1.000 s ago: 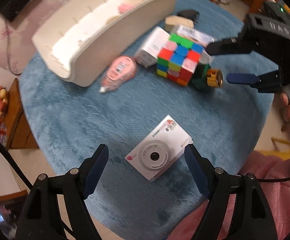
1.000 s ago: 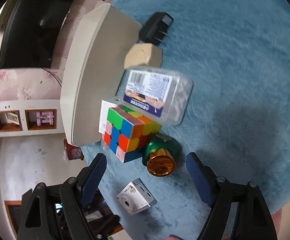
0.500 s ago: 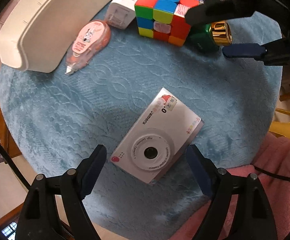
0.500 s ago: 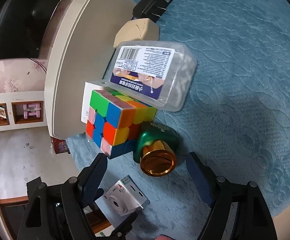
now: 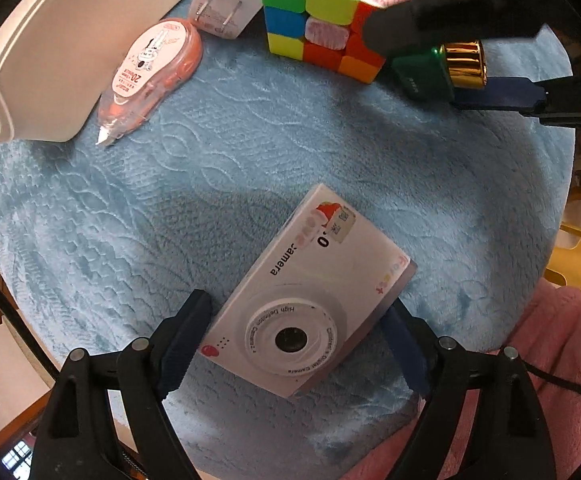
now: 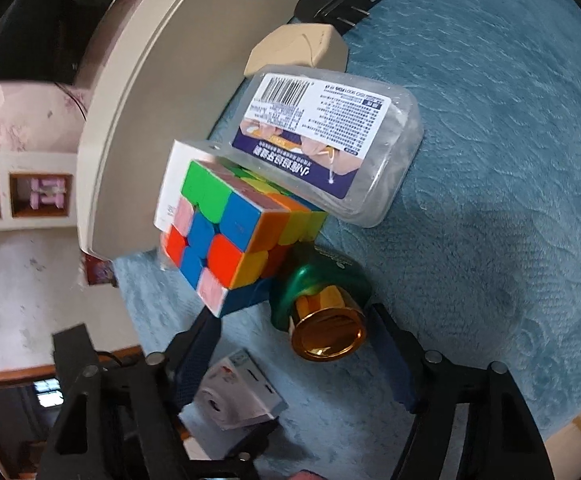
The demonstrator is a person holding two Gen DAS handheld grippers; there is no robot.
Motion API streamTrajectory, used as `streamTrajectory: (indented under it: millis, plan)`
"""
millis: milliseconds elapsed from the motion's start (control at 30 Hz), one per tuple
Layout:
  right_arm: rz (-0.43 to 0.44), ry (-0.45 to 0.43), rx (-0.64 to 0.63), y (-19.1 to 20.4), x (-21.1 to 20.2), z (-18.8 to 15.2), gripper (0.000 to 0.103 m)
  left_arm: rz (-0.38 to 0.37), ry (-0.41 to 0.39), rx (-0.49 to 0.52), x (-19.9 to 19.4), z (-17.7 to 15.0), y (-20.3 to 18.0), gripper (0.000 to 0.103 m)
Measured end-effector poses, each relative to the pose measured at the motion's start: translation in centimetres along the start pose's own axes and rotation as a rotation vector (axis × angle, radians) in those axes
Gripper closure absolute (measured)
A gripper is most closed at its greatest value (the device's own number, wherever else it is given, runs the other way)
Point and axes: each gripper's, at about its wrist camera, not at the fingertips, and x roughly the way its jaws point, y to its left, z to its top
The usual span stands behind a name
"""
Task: Organize rigid objects
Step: 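Grasp the white toy with round lens using the left tool while the right tool approaches the green-gold cylinder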
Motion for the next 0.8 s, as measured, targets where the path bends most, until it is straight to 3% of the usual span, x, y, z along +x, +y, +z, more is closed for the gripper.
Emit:
streamTrajectory:
  millis: [200,400,500,800]
  plan:
    - [-0.048,0.009,-0.04,1.3,0.9,0.0,0.032,-0.004,-0.003,-0.007,0.6,0.3,0.3,0.017]
    - [-0.105,0.007,-0.082,2.6,1.5,0.1,0.045,-0.008,-0.016,-0.023,-0.1,0.2,0.8,0.024]
    - [-0.135,0.004,-0.097,2.5,1.7,-0.2,0.057,-0.009,-0.022,-0.038,-0.2,-0.1,1.2,0.027]
    - [-0.144,0.016,-0.129,1.6,0.7,-0.7,0.059,-0.021,-0.038,-0.082,-0.6,-1.5,1.5,0.034]
